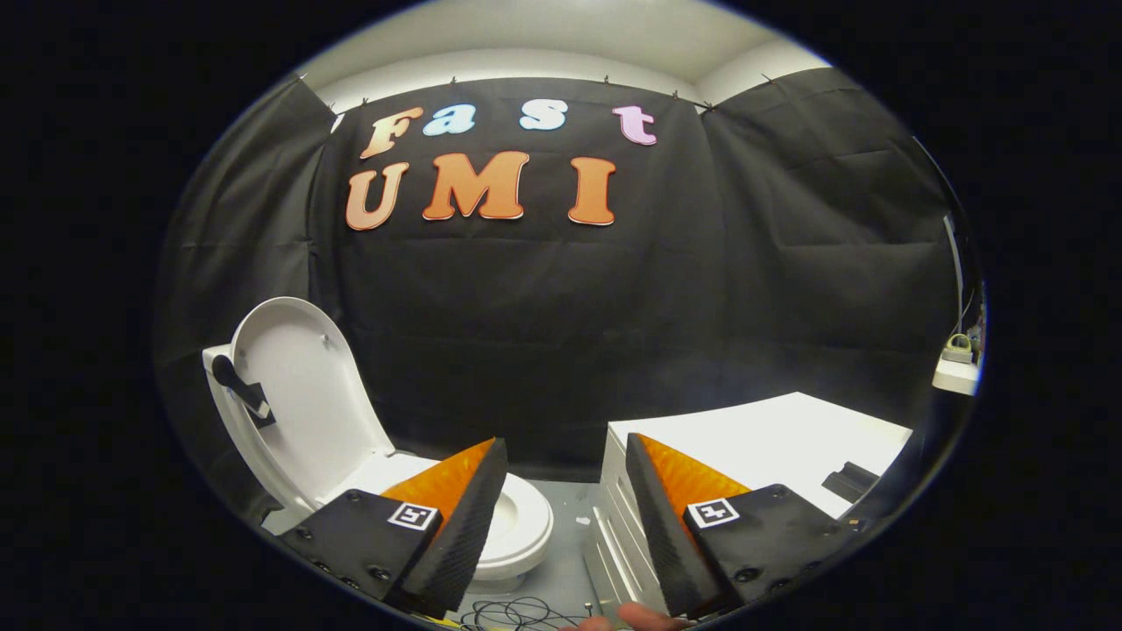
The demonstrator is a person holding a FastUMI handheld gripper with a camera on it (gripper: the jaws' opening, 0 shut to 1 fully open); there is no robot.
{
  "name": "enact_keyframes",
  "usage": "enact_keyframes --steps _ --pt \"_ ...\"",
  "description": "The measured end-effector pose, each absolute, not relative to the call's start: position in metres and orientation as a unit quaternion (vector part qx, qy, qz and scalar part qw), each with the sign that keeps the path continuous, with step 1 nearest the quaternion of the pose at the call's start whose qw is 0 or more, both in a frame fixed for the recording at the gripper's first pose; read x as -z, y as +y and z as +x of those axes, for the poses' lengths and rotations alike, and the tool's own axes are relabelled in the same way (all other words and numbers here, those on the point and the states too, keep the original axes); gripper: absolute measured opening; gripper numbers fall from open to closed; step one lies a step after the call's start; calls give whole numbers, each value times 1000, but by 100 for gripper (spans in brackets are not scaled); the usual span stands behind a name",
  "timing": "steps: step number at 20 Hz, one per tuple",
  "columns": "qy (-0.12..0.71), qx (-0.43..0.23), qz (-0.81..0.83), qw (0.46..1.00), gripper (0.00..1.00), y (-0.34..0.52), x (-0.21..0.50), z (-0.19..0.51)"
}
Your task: Open the toilet lid.
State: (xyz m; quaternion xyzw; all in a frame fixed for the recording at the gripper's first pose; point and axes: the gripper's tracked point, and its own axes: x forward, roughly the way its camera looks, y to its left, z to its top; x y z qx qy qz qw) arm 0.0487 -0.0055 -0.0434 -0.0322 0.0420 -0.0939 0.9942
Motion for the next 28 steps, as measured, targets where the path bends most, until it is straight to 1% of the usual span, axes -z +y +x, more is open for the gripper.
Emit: enact_keyframes --steps 28 --pt "57 109 -26 992 88 -12 50 51"
